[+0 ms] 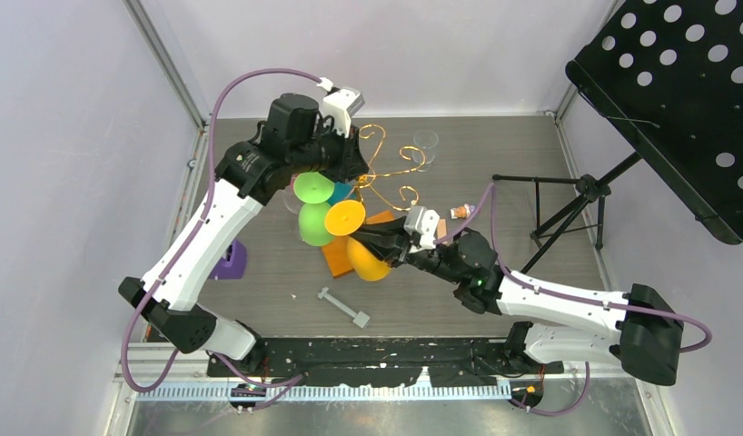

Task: Place the wine glass upside down on the wine glass rack
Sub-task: Turn the wine glass upside down at the wine rack.

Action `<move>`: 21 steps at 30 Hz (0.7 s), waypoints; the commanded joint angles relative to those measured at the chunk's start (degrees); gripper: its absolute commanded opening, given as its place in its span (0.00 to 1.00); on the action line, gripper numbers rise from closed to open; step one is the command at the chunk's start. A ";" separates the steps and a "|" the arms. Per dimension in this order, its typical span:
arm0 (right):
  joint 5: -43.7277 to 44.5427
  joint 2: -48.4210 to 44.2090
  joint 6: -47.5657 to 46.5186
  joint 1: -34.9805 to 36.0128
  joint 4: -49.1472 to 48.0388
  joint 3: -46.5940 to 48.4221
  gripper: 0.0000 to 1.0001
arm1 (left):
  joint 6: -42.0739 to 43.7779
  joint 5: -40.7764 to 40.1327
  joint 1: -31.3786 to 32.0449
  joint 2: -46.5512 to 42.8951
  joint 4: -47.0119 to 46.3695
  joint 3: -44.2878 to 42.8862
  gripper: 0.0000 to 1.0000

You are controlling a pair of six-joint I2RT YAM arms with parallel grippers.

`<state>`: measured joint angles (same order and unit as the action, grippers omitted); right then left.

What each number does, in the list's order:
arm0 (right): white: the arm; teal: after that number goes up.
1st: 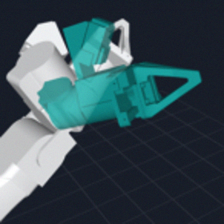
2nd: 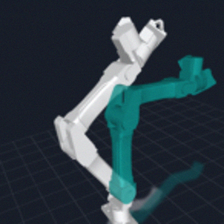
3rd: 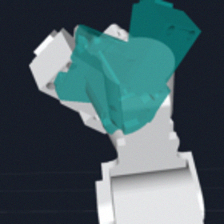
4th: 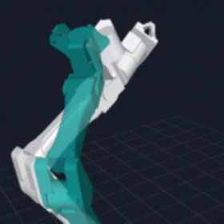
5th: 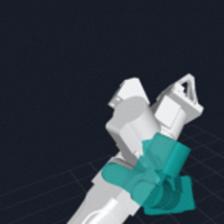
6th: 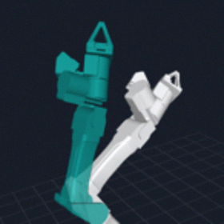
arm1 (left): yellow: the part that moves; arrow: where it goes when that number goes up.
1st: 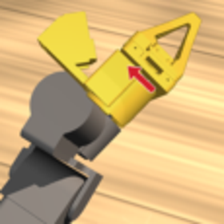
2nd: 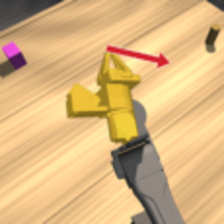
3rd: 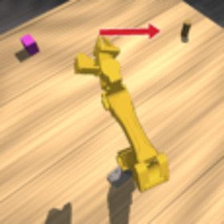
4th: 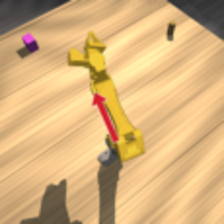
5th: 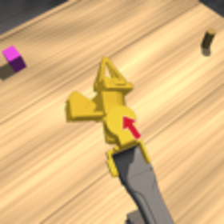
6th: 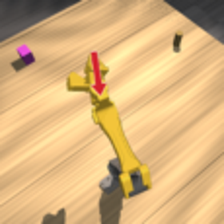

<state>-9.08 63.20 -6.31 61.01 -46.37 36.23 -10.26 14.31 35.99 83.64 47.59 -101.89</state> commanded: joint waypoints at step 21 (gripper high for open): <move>13.81 -3.98 -0.60 0.92 4.50 -0.27 0.34 | 0.26 0.60 0.15 0.83 1.98 -0.41 0.12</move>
<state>3.38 61.12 -6.13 61.67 -41.06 35.16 -10.26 14.11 35.99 83.64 47.48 -101.89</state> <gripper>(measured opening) 0.325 0.161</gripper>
